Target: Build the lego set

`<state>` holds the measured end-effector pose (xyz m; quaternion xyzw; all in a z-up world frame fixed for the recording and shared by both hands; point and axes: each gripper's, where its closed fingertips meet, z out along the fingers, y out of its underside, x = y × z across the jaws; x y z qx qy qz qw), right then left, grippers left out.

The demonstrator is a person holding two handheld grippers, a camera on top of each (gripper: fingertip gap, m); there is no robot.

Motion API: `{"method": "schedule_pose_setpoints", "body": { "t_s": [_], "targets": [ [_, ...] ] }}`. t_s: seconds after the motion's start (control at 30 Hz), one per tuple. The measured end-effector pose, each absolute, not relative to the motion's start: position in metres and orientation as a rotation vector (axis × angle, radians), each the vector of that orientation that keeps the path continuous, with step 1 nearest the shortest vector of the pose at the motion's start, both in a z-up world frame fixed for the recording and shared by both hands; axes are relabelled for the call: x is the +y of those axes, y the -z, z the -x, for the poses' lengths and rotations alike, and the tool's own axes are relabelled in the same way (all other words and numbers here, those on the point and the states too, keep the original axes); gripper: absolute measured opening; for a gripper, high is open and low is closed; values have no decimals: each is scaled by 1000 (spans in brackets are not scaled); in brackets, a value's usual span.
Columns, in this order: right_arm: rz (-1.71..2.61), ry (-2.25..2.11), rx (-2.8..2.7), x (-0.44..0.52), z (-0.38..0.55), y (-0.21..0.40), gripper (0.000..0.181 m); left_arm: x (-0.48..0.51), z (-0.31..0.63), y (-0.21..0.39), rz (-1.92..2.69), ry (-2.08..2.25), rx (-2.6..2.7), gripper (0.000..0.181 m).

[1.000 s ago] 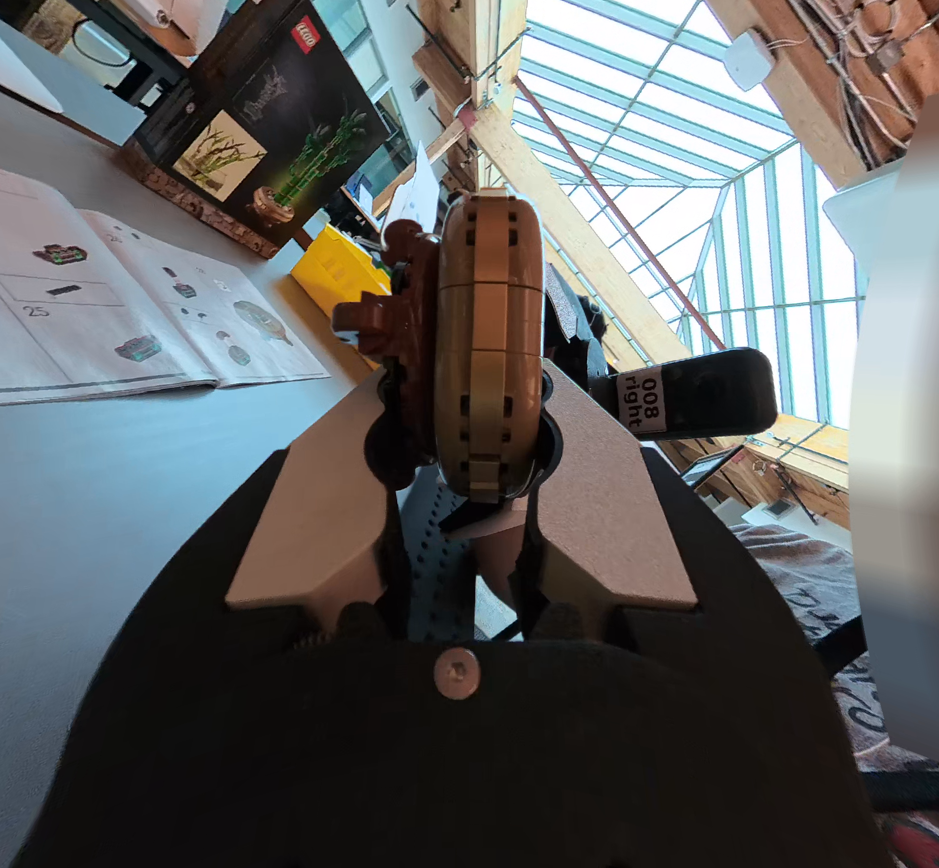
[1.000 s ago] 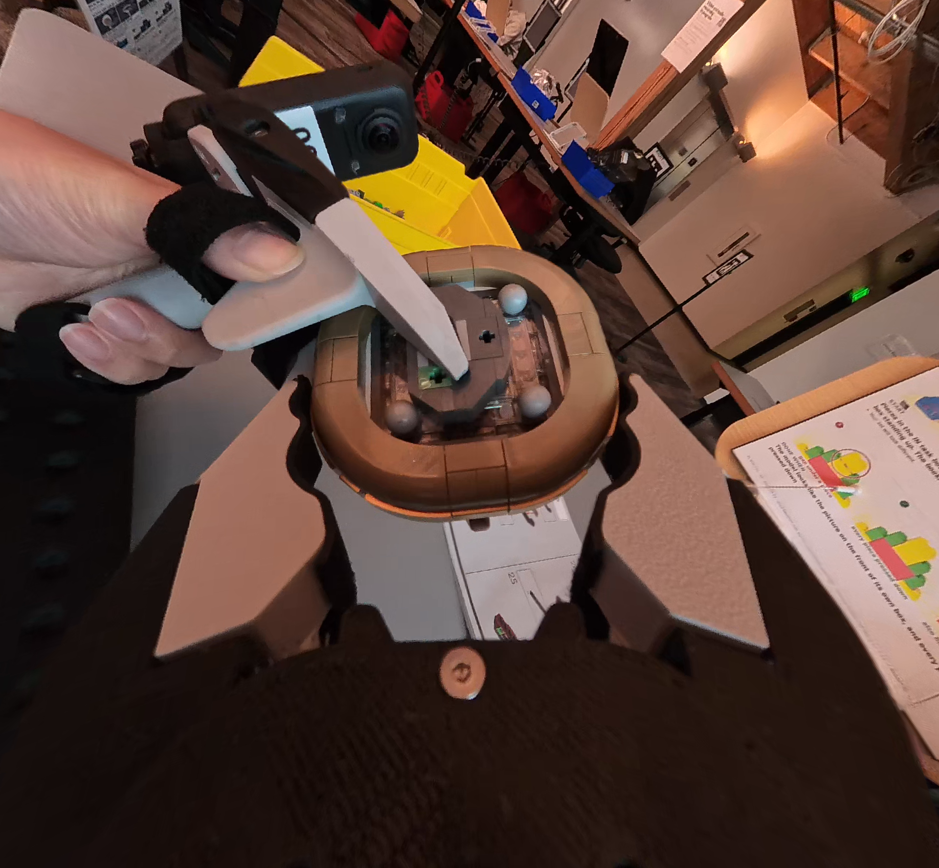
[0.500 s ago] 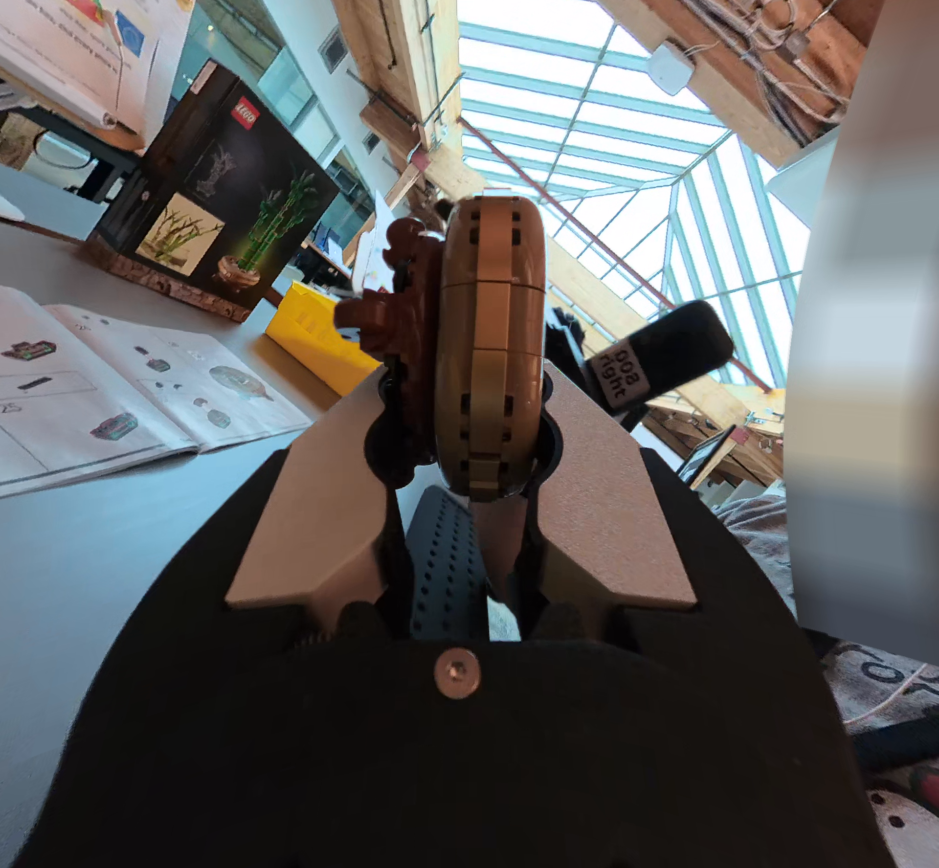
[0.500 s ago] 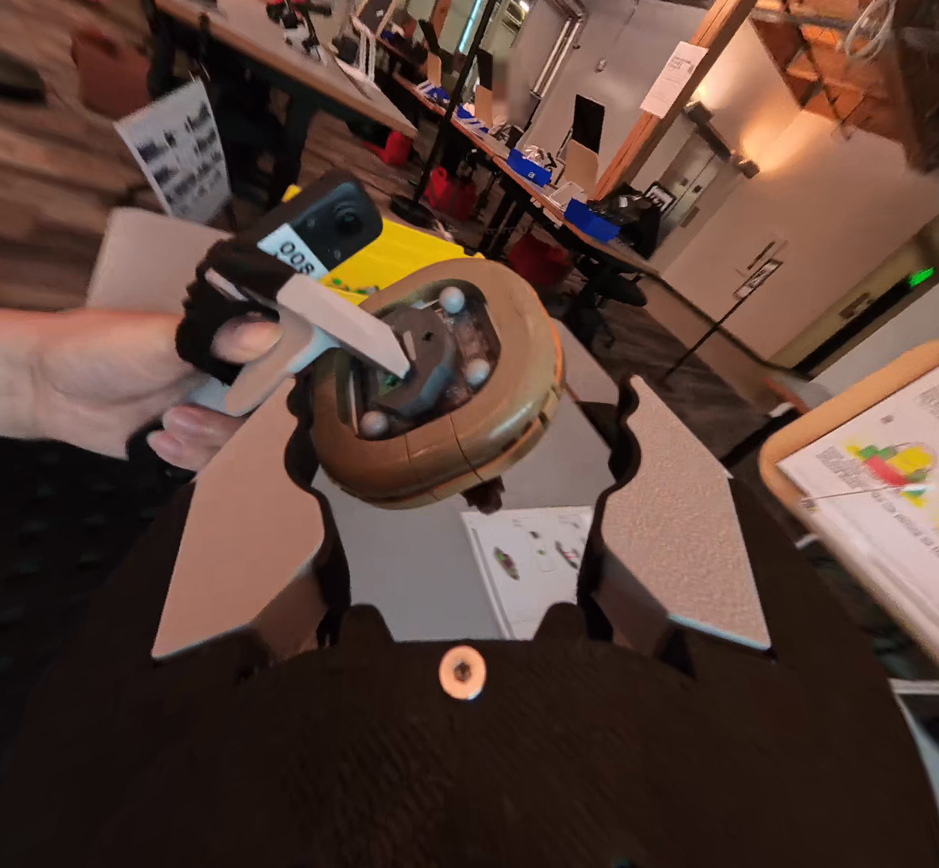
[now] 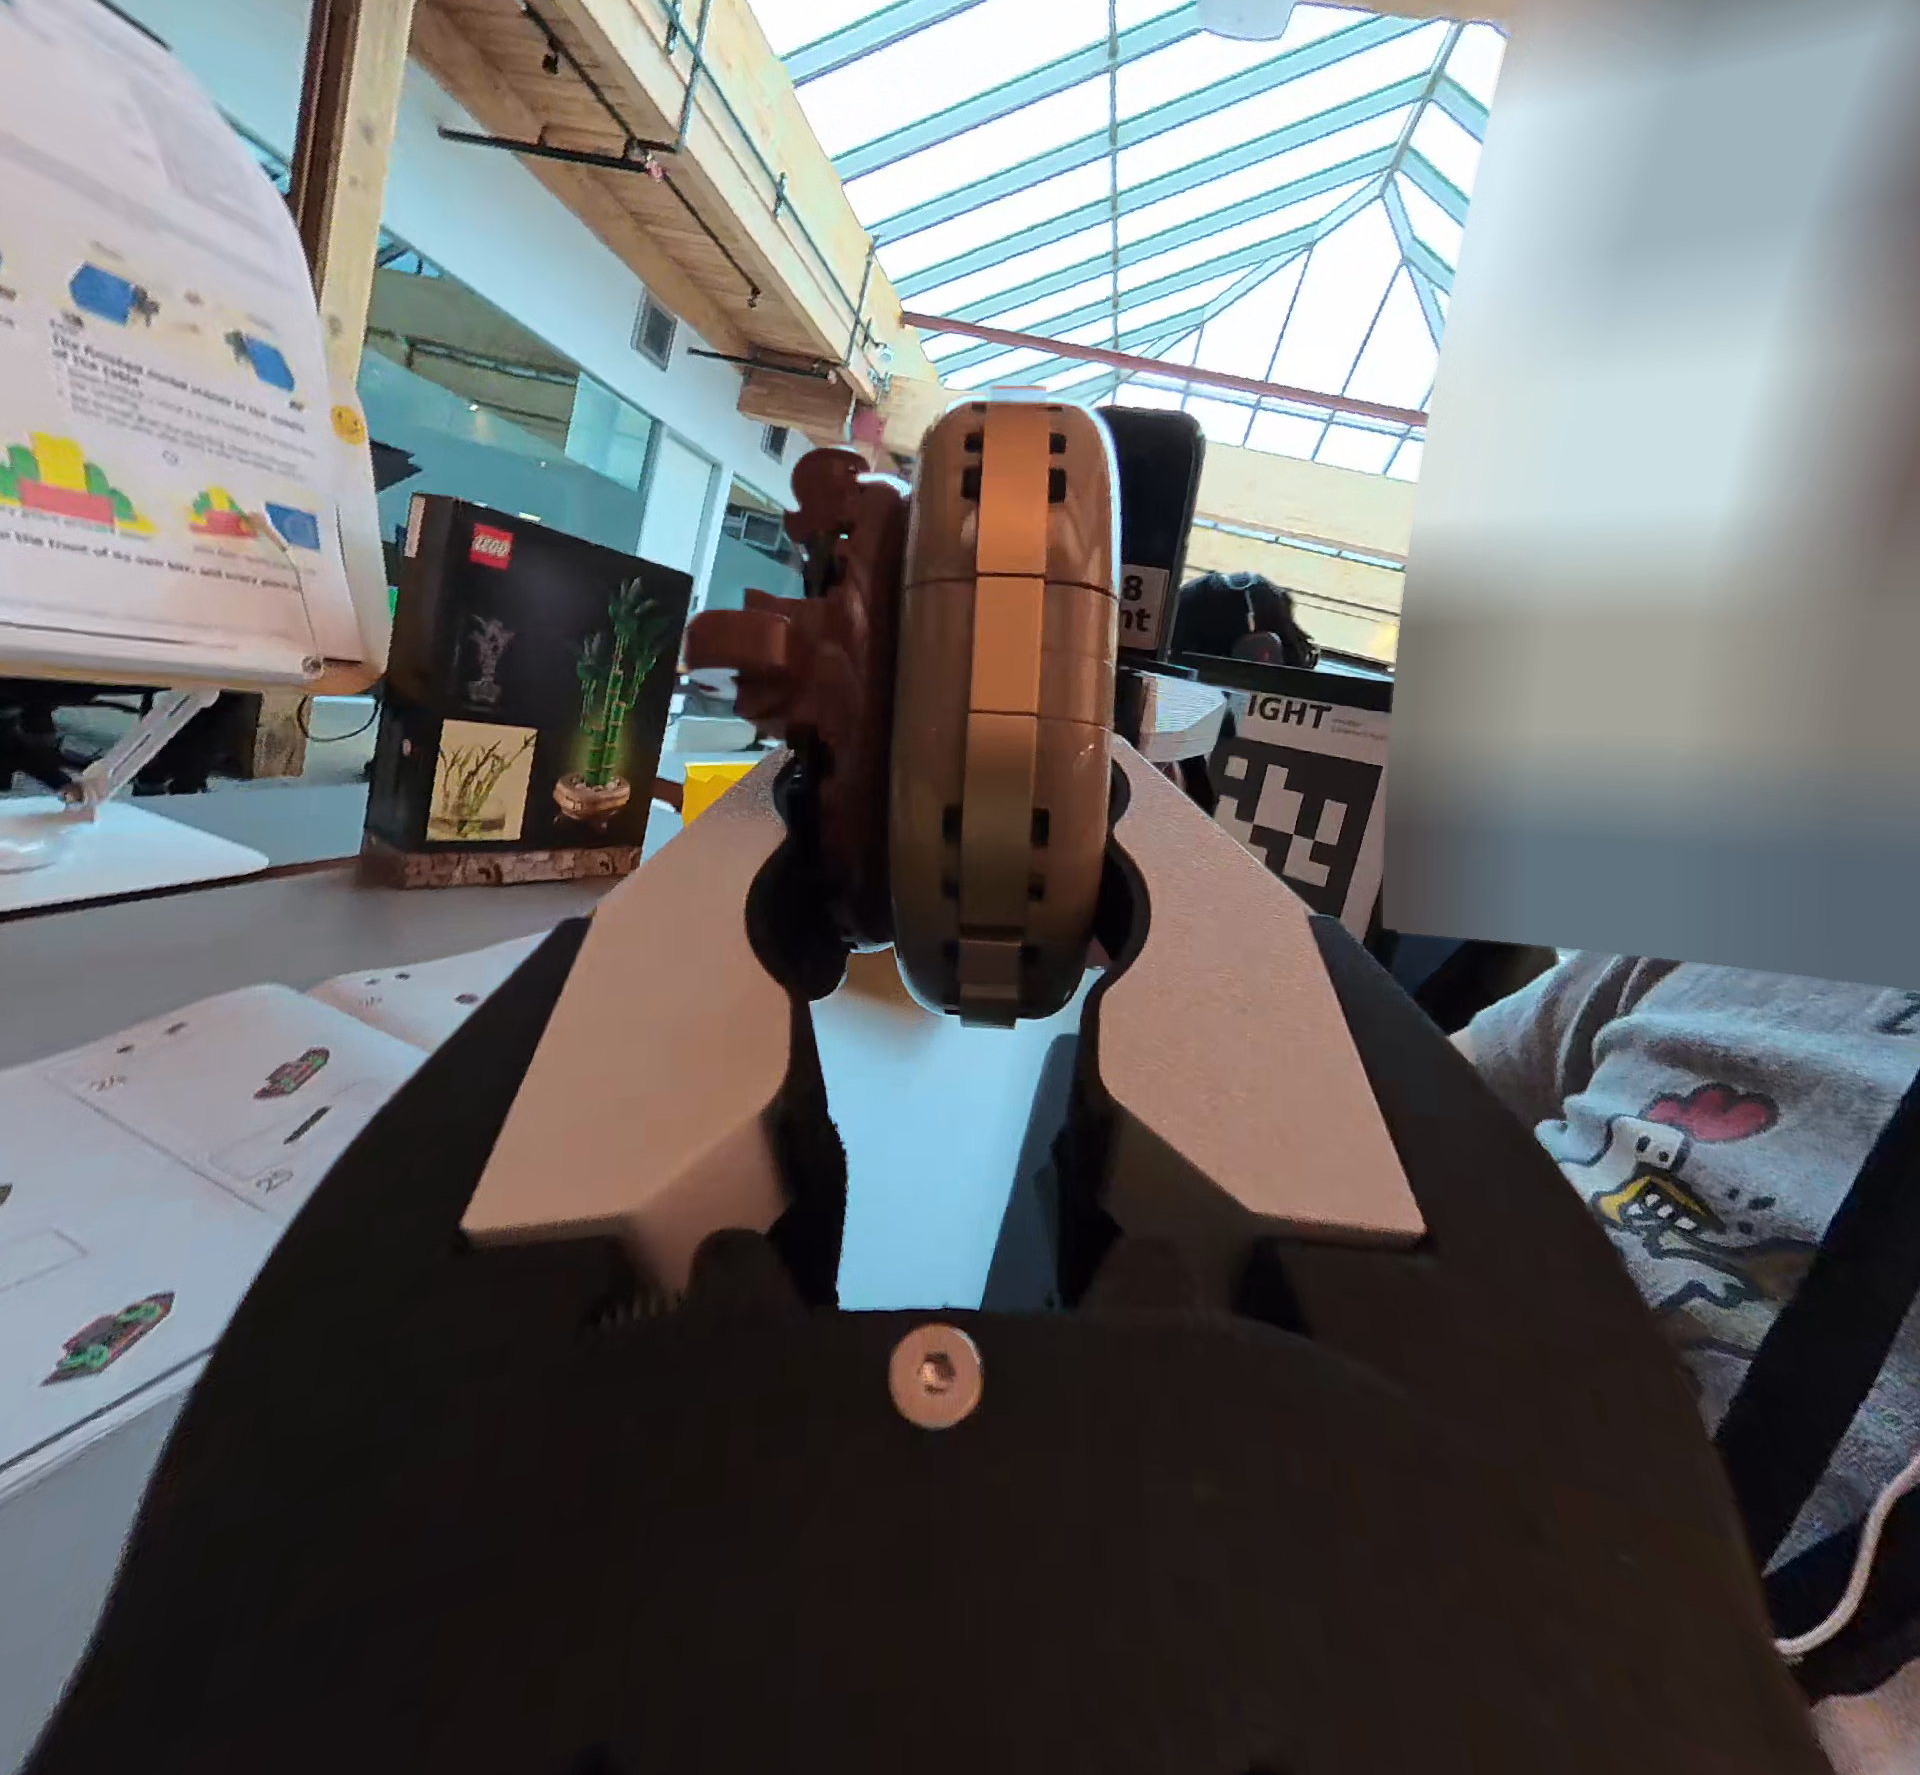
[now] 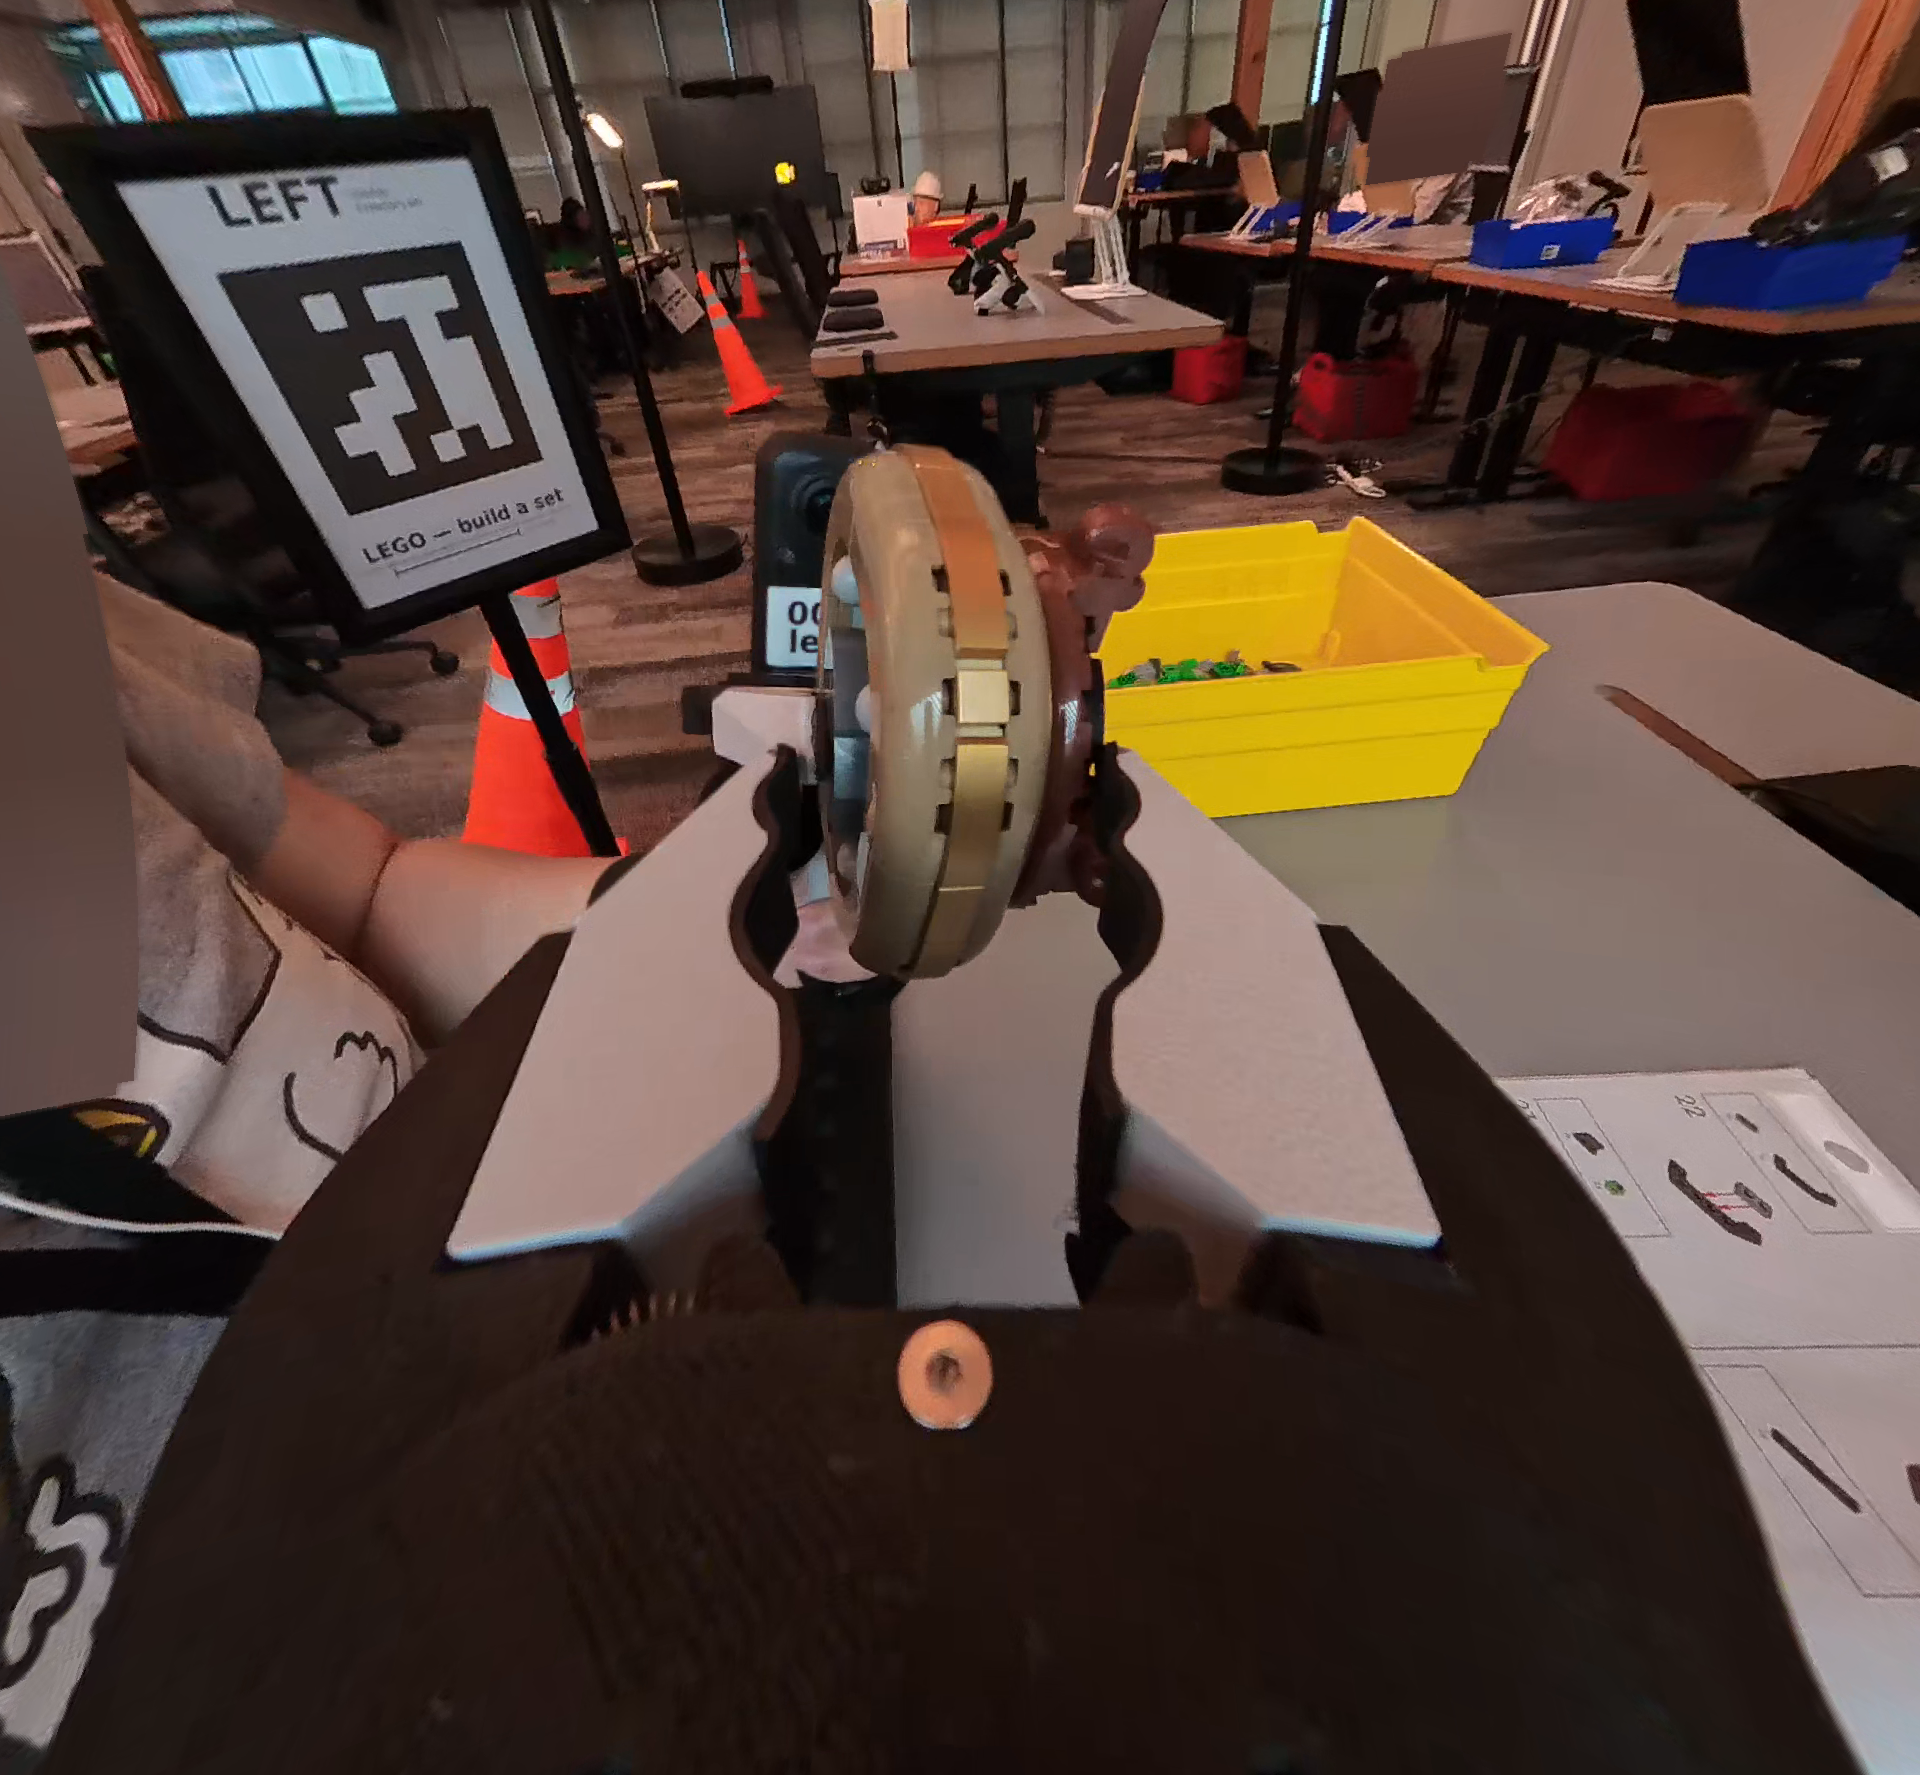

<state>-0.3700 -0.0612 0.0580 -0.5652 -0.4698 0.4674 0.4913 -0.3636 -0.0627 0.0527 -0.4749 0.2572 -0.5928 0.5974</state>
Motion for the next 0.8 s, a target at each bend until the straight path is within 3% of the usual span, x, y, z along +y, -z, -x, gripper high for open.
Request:
{"method": "schedule_pose_setpoints", "body": {
  "t_s": [0.8],
  "targets": [
    [1408,-1156,-1168,-69,365,-62,48,-73,361,-58,1118,1440,610,50]
  ]
}}
